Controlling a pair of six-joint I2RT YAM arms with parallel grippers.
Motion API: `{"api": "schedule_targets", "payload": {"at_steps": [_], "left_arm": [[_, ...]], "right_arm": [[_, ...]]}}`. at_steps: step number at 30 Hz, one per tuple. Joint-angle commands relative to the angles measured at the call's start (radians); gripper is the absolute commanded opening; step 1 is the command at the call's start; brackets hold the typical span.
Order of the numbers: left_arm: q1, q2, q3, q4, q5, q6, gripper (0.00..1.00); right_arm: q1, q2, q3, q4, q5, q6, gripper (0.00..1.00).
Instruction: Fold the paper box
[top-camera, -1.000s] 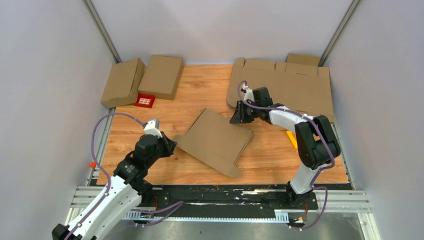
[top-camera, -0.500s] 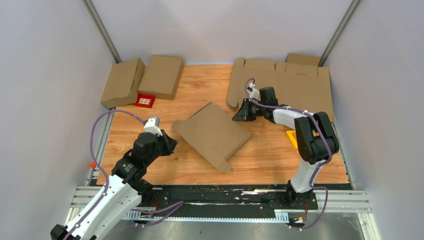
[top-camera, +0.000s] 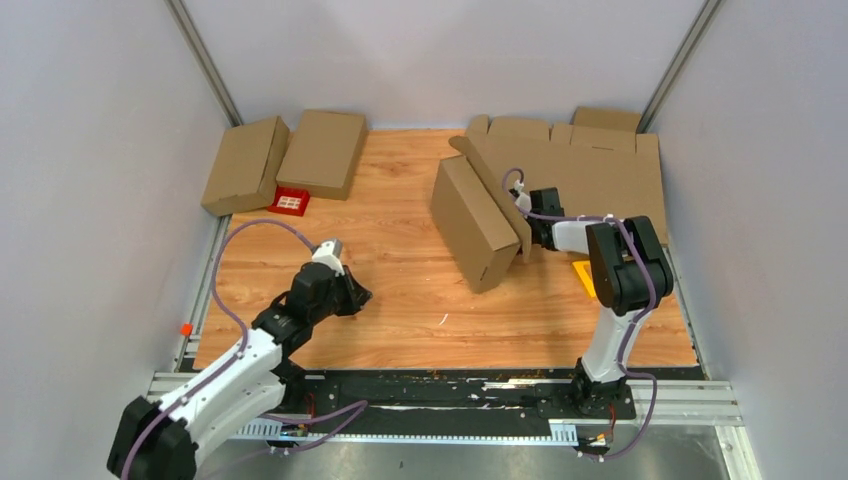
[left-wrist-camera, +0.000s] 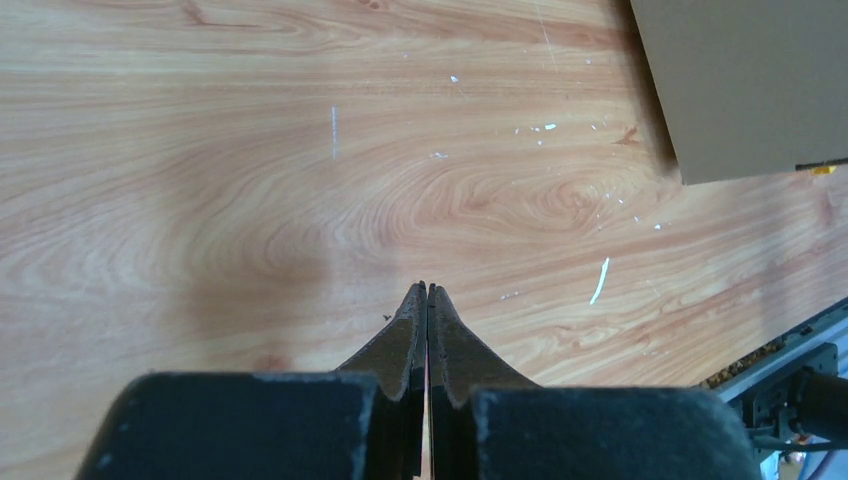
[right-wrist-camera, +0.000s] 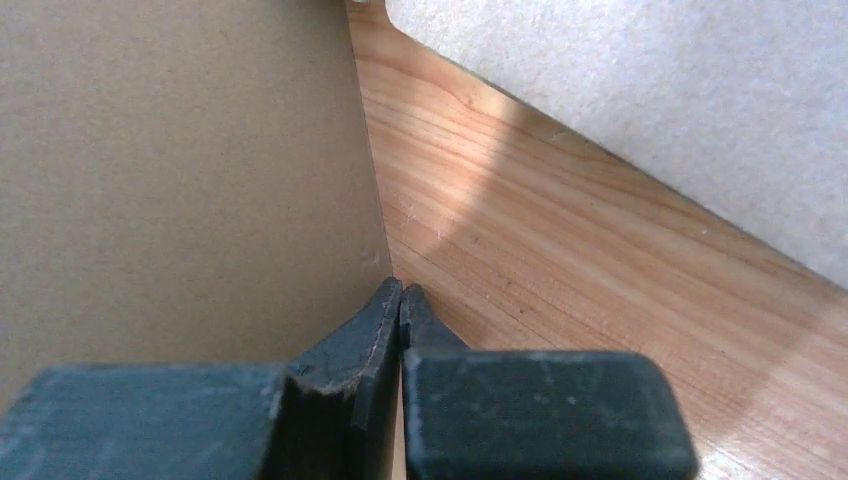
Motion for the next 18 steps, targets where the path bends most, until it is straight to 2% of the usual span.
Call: {"api": "schedule_targets", "payload": {"at_steps": [1, 9, 11, 13, 18], "left_arm": [[-0.005, 0.177, 0.006, 0.325, 0.054, -0.008, 0.0], [-0.081, 0.476, 0.162, 0.57, 0.008, 0.045, 0.0], [-0.112, 0.56, 0.198, 0.676, 0.025, 0.062, 0.0], [-0.137, 0.638, 0.254, 0.711, 0.046, 0.068, 0.0], [-0.18, 0.695, 0.318, 0.764, 0.069, 0.082, 0.0]], "right_arm": [[0.014, -0.048, -0.013, -0.014, 0.038, -0.028, 0.05], [0.063, -0.096, 0.005, -0.06, 0.113, -0.071, 0.1], [0.087, -0.102, 0.009, -0.063, 0.119, -0.075, 0.13], [0.113, -0.105, 0.016, -0.067, 0.118, -0.08, 0.16], [0.184, -0.106, 0.051, -0.107, 0.126, -0.112, 0.18]]}}
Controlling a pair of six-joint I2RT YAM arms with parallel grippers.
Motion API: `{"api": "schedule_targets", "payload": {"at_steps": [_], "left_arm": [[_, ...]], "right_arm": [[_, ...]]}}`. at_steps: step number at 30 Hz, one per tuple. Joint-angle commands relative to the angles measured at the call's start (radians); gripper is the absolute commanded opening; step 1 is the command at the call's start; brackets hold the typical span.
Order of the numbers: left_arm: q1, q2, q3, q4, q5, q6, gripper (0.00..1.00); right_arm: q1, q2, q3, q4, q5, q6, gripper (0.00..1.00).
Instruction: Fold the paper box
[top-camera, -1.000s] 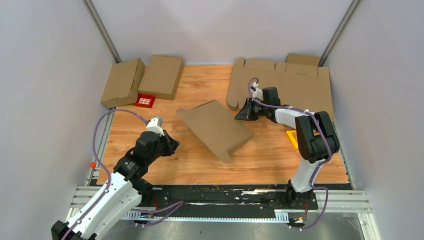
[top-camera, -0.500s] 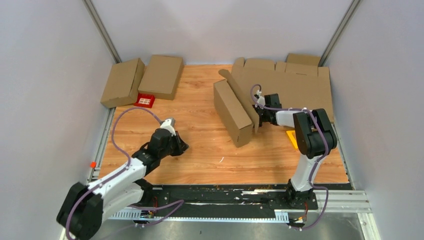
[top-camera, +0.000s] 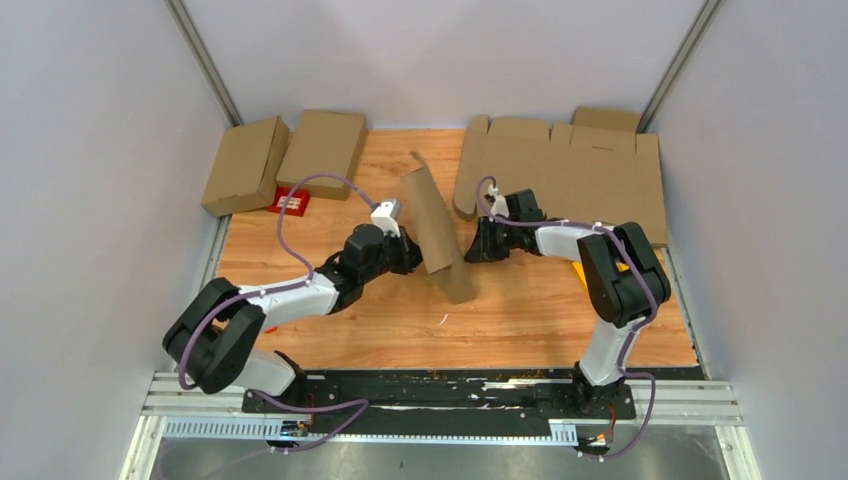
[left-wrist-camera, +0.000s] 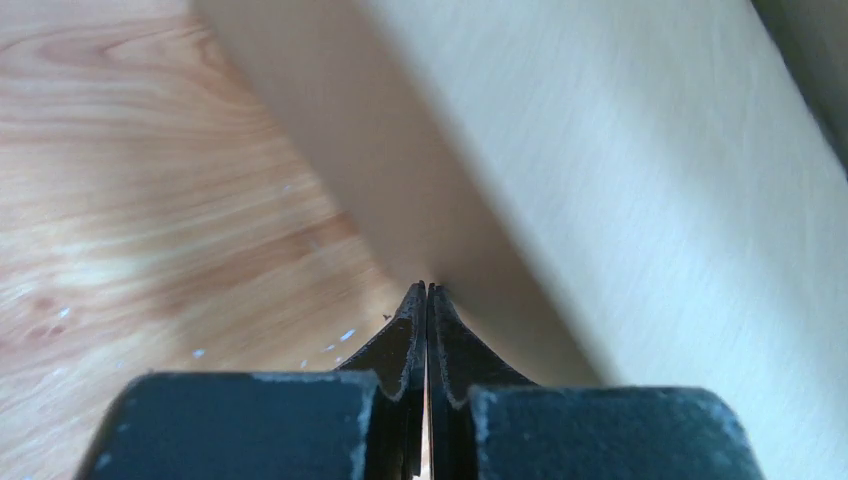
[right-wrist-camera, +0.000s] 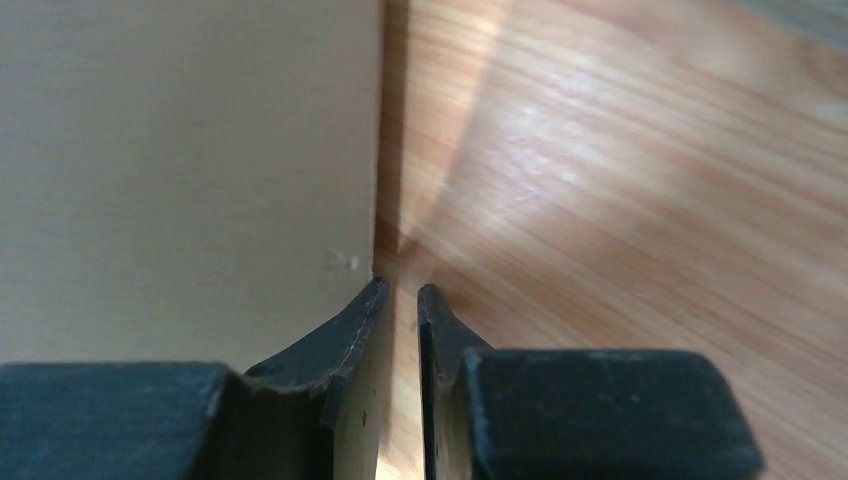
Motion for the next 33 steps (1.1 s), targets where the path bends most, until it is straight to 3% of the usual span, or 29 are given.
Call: {"api": "schedule_targets", "payload": {"at_steps": [1, 9, 13, 18, 30, 33], "left_arm": [[-0.033, -0.002, 0.051, 0.13, 0.023, 0.041, 0.01], [-0.04, -0.091, 0.02, 0.035, 0.064, 0.046, 0.01], [-0.051, -0.15, -0.057, 0.081, 0.061, 0.023, 0.0], [-0.116, -0.219, -0.095, 0.036, 0.062, 0.014, 0.0], [-0.14, -0.341, -0.135, -0.075, -0.057, 0.063, 0.0], [-0.14, -0.376, -0.133, -0.099, -0.068, 0.076, 0.05]], "right_arm": [[0.063, -0.045, 0.053, -0.038, 0.019, -0.05, 0.18], [0.141, -0.098, 0.076, -0.111, 0.092, -0.095, 0.2], [0.184, -0.127, 0.069, -0.132, 0.103, -0.115, 0.2], [0.253, -0.193, 0.042, -0.175, 0.124, -0.145, 0.21], [0.265, -0.308, 0.017, -0.226, 0.175, -0.175, 0.27], [0.265, -0.33, 0.028, -0.239, 0.197, -0.165, 0.29]]}}
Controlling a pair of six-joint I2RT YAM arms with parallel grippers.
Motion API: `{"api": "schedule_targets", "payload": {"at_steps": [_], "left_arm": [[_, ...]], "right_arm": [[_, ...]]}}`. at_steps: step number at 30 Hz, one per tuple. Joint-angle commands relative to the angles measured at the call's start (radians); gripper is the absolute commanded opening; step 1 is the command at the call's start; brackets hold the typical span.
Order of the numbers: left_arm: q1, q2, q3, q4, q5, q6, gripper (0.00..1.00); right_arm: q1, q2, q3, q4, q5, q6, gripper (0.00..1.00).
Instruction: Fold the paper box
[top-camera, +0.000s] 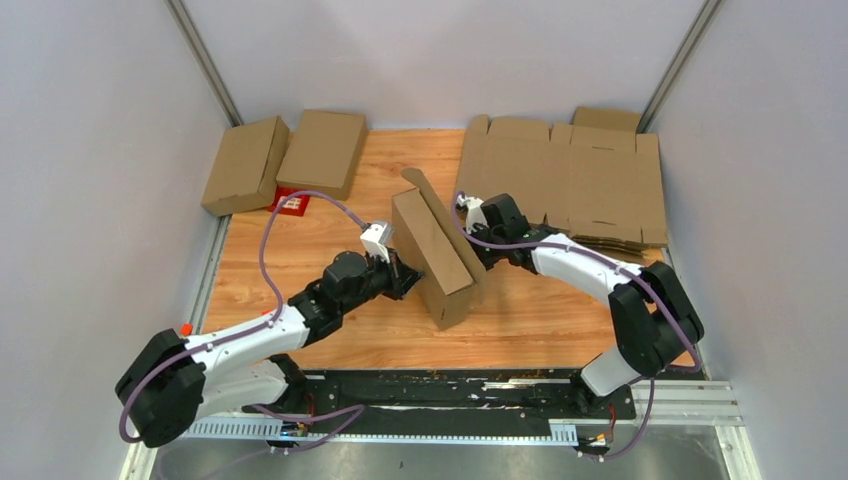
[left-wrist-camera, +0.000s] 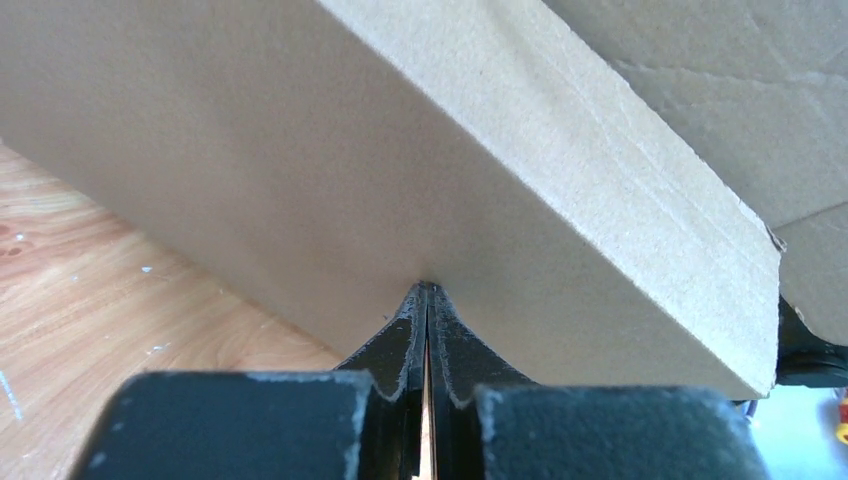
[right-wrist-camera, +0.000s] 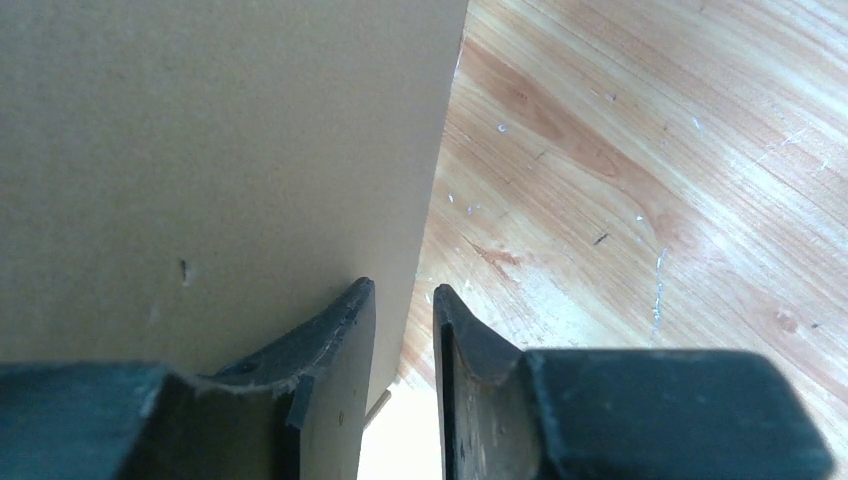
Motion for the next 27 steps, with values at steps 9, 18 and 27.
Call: {"api": "schedule_targets", "payload": {"at_steps": [9, 18, 27], "left_arm": [[-0.001, -0.244, -0.066, -0.045, -0.167, 0.024, 0.27], [0.001, -0.246, -0.067, -0.035, -0.139, 0.012, 0.29], [0.001, -0.208, -0.074, 0.018, -0.118, 0.002, 0.29]], "right_arm": [[-0.019, -0.185, 0.034, -0.056, 0.058, 0.03, 0.39], [-0.022, -0.392, 0.064, -0.115, 0.103, 0.062, 0.82], [-0.004, -0.505, 0.011, 0.095, -0.05, 0.258, 1.0]]}}
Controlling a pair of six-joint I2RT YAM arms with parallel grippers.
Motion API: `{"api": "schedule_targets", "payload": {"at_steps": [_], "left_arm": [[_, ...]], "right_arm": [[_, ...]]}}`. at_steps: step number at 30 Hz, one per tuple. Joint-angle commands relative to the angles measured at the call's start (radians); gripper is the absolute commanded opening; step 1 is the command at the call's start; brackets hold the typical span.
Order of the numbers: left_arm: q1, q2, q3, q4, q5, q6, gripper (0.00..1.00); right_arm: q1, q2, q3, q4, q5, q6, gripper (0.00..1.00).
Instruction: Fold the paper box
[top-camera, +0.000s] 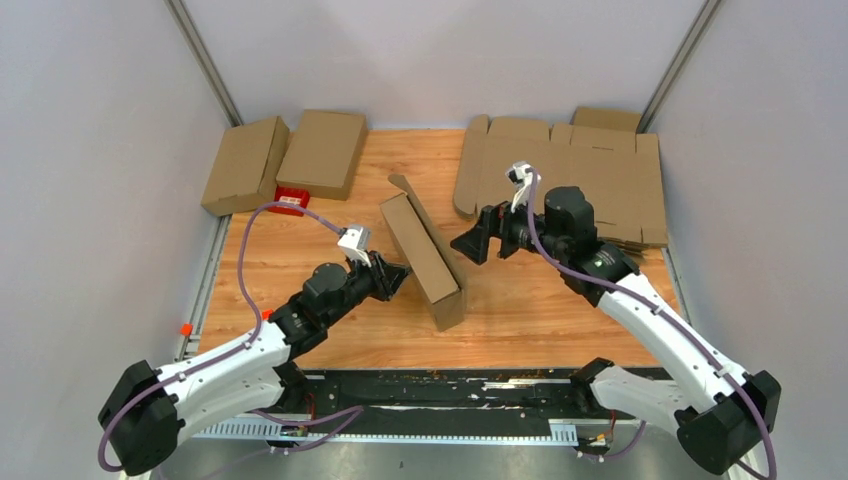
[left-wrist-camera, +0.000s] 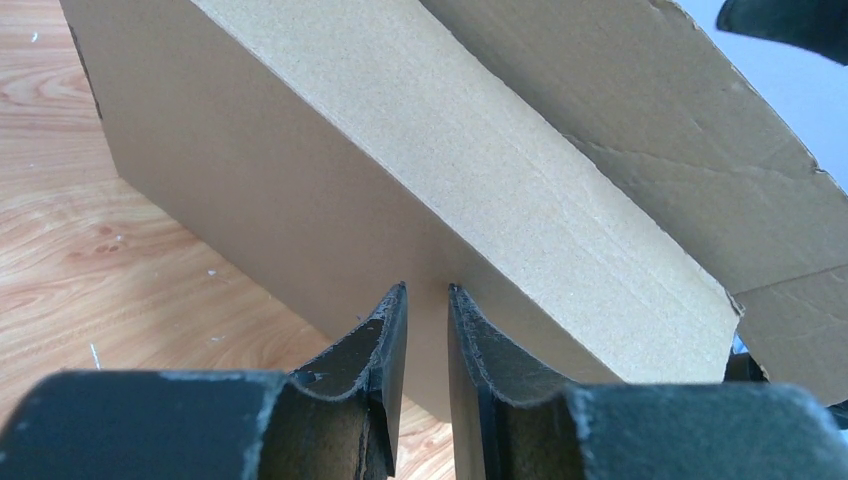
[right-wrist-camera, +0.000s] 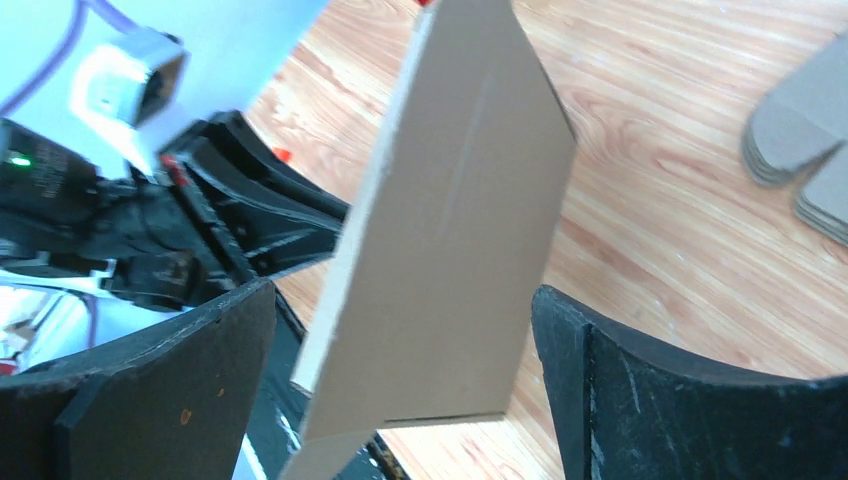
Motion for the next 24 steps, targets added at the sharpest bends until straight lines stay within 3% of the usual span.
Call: {"api": "schedule_targets", "payload": {"at_steps": [1, 4, 13, 18, 24], "left_arm": [[0.001, 0.013, -0.001, 0.071, 0.012, -0.004, 0.29], [0.001, 0.023, 0.002, 0.077, 0.014, -0.006, 0.29], [0.0, 0.056, 0.004, 0.101, 0.043, -0.009, 0.29], [0.001, 0.069, 0.005, 0.112, 0.053, -0.009, 0.28], [0.001, 0.082, 0.002, 0.128, 0.06, -0.011, 0.28]], "right_arm": [[0.037, 0.022, 0.027, 0.063, -0.034, 0.108, 1.0], [0.127, 0.099, 0.121, -0.07, 0.069, 0.05, 1.0], [0.302, 0.257, 0.262, -0.252, 0.344, -0.031, 1.0], [0.334, 0.29, 0.286, -0.295, 0.385, -0.041, 0.91], [0.388, 0.336, 0.311, -0.371, 0.401, -0.091, 1.0]]}}
